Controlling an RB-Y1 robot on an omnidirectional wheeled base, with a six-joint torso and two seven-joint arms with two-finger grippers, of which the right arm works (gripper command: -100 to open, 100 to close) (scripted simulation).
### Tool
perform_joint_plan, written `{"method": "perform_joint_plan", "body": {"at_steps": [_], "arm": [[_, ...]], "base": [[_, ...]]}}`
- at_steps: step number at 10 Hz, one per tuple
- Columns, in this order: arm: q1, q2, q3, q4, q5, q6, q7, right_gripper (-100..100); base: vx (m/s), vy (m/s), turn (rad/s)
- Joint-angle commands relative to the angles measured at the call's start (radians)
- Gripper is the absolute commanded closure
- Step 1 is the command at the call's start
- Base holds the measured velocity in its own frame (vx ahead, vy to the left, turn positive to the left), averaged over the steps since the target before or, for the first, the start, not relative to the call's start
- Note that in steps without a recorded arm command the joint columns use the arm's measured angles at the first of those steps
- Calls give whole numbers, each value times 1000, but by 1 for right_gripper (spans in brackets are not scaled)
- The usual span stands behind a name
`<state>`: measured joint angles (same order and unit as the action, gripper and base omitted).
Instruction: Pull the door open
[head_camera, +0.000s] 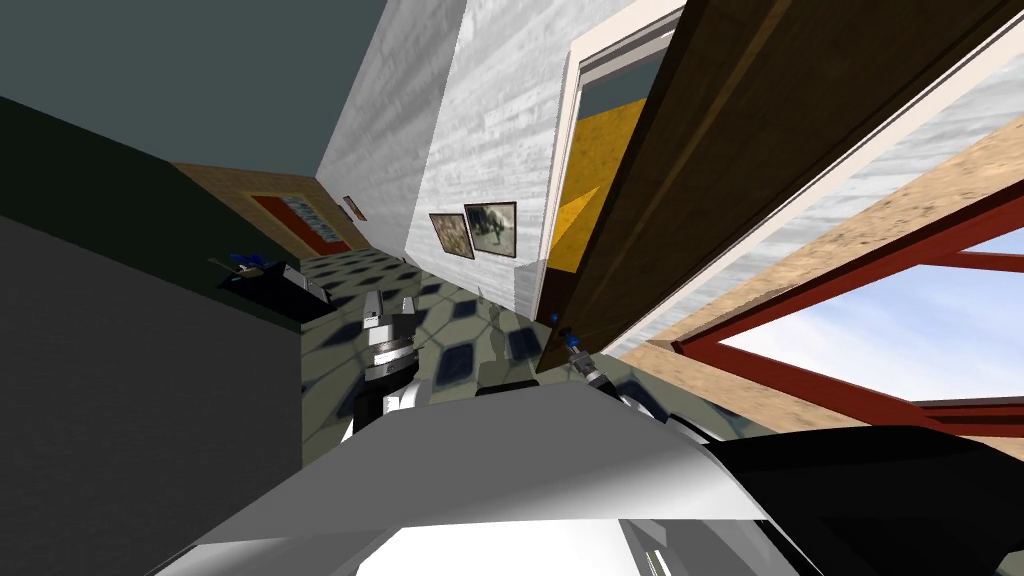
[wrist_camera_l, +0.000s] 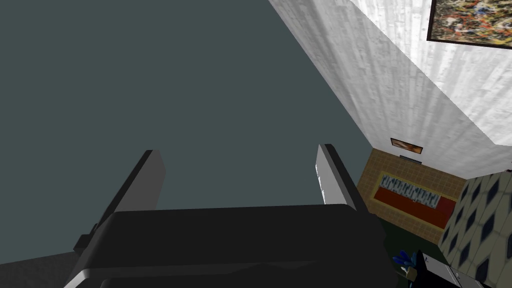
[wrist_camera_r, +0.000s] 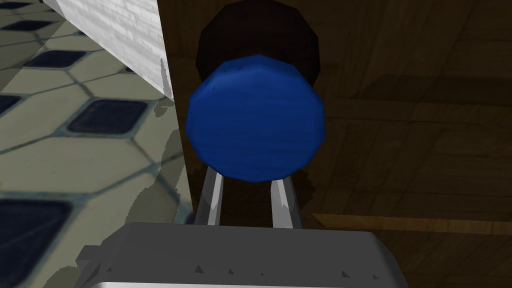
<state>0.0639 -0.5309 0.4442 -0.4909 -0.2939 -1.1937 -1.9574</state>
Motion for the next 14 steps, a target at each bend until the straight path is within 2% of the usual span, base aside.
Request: {"method": "perform_joint_plan", "body": {"at_steps": [1,7,8,9,10,12,14], "arm": [[1,-4,1,4,0,-15,-3,100],[2,-17,3,18,-1,-61,-13,100],[2,-17,3,18,-1,-61,-13,100],[2,-17,3,-1,-1,-51,-13,100],[2,-17,3,7,-1,-48,-13,100],[2,-17,3,18,-1,-61,-13,100],[2,-17,3,18,-1,-61,-13,100]], "base": [[-101,-73,174],[-148,-62,111],[-98,-54,77],[-42,-28,-8],[0,0,0],[12,3,-6],[2,3,-3]]}}
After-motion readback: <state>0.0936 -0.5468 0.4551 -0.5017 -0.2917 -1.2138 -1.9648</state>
